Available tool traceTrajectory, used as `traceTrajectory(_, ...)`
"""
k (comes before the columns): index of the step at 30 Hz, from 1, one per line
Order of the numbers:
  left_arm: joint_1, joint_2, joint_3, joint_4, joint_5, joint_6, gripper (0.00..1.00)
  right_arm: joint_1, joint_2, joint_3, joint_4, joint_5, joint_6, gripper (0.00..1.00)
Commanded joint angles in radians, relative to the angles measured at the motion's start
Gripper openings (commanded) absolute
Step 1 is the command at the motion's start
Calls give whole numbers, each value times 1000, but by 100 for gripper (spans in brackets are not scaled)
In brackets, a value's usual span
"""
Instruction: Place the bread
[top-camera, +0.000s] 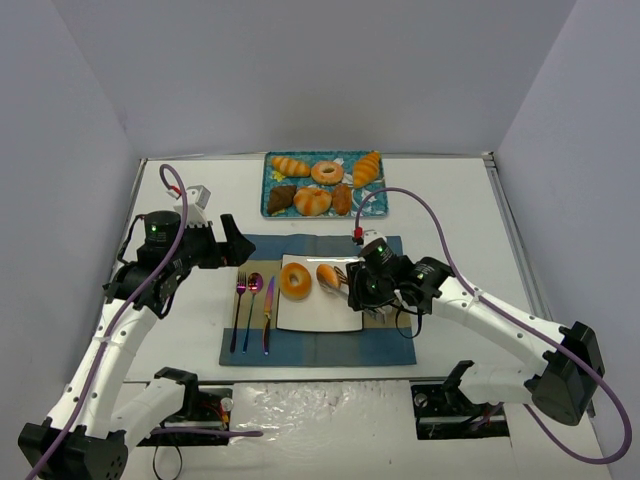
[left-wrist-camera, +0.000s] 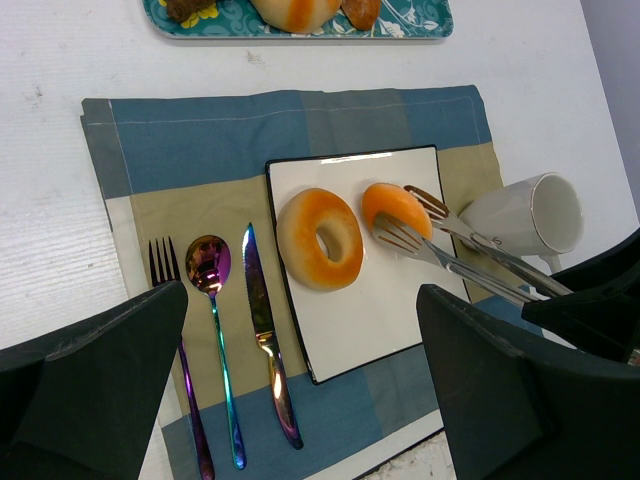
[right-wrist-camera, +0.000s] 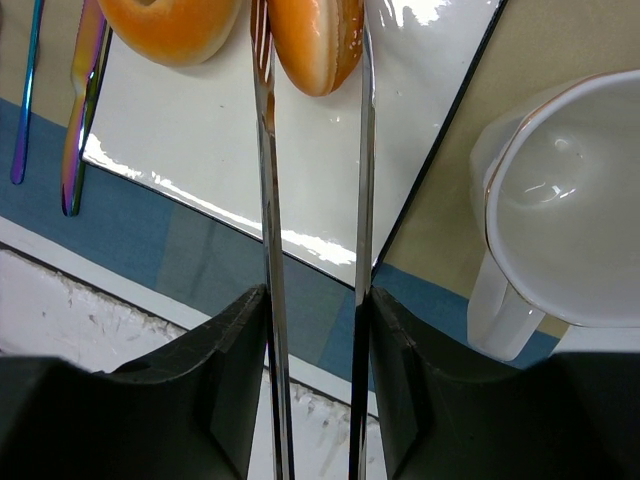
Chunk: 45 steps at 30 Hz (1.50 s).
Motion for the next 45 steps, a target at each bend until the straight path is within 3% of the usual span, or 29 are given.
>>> traceTrajectory(1, -4, -3, 19, 60, 15, 9, 97, 7, -25, 51, -1, 34, 9, 41)
traceTrajectory(18, -4, -3, 17, 62, 16, 11, 97, 7, -48, 113, -46, 96, 4, 46)
traceTrajectory(31, -4, -2, 16, 62, 18, 8, 97, -28, -13, 274, -59, 264, -19, 49)
traceTrajectory(35, -4, -5, 16, 62, 18, 8, 97, -110, 39, 310, -8, 264, -52, 50)
traceTrajectory(41, -4, -6, 16, 62, 21, 8, 97, -410, 131, 343, 111, 186, -95, 50)
traceTrajectory(45, -5, -8, 16, 64, 21, 9, 97, -506, 211, 373, 167, 215, -103, 51)
